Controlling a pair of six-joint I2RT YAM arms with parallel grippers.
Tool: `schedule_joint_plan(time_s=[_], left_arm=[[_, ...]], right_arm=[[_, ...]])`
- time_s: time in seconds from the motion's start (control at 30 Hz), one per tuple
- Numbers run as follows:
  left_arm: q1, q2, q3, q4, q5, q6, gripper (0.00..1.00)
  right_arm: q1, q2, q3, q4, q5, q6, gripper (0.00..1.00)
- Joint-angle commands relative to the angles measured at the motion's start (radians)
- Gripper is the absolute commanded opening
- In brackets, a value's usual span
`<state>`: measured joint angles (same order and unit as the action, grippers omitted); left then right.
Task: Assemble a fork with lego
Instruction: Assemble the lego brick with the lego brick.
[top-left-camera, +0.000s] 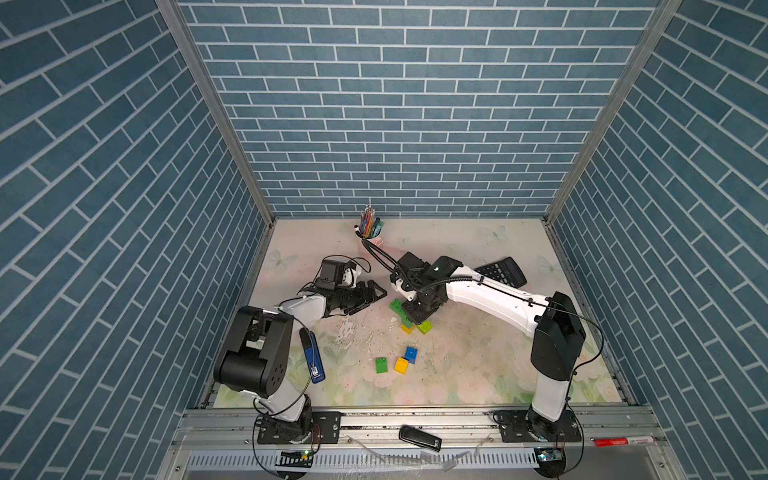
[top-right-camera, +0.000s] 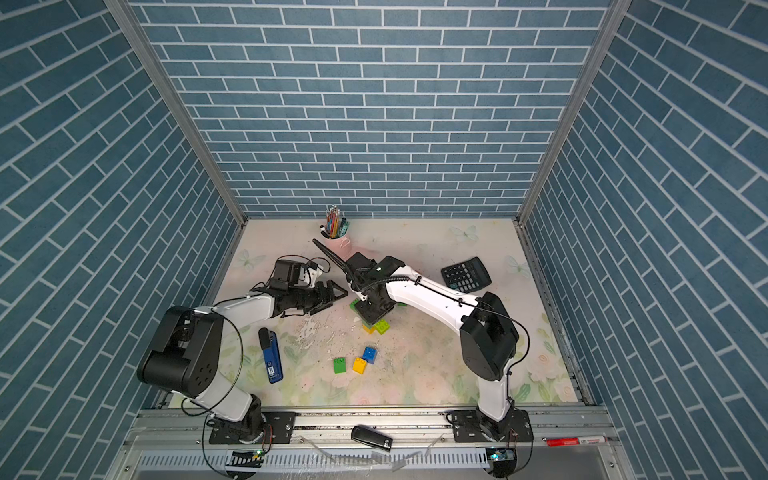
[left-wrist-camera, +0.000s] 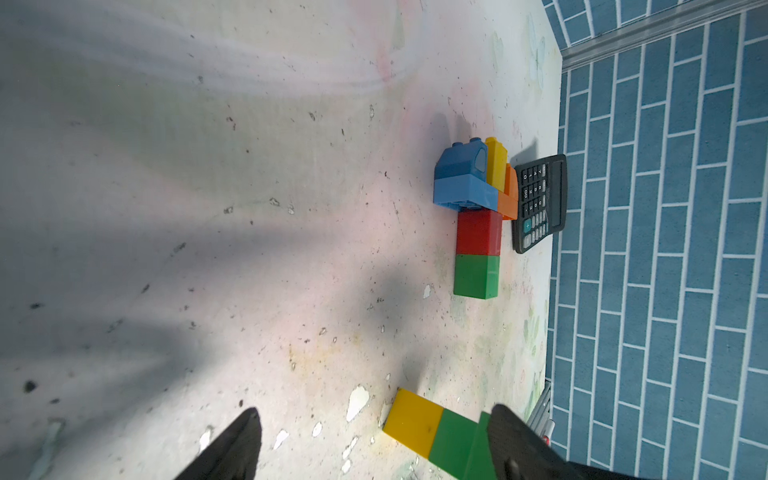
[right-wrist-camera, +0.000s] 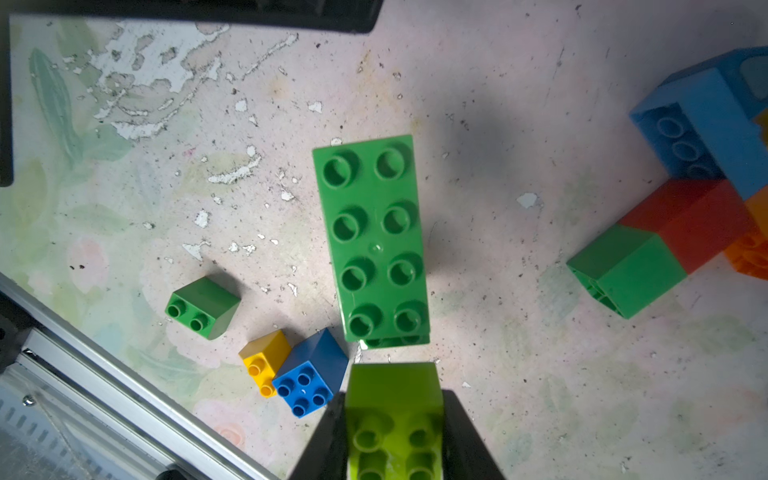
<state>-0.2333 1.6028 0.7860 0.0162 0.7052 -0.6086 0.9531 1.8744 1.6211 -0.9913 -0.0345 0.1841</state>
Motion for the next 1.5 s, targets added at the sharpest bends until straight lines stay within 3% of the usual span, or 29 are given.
schedule_joint_plan(time_s=[0.0, 1.47], left_arm=[[0.002, 0.007, -0.004, 0.01, 0.016, 0.019, 0.86], [-0.04, 0.018, -0.024, 0.014, 0.016, 0.024, 0.86]], right_arm=[[-0.001, 0.018, 0.031, -0.03, 0.002, 0.005, 0.0], [0.015, 0.073, 0.045, -0.023, 0.022, 0.01, 0.0]])
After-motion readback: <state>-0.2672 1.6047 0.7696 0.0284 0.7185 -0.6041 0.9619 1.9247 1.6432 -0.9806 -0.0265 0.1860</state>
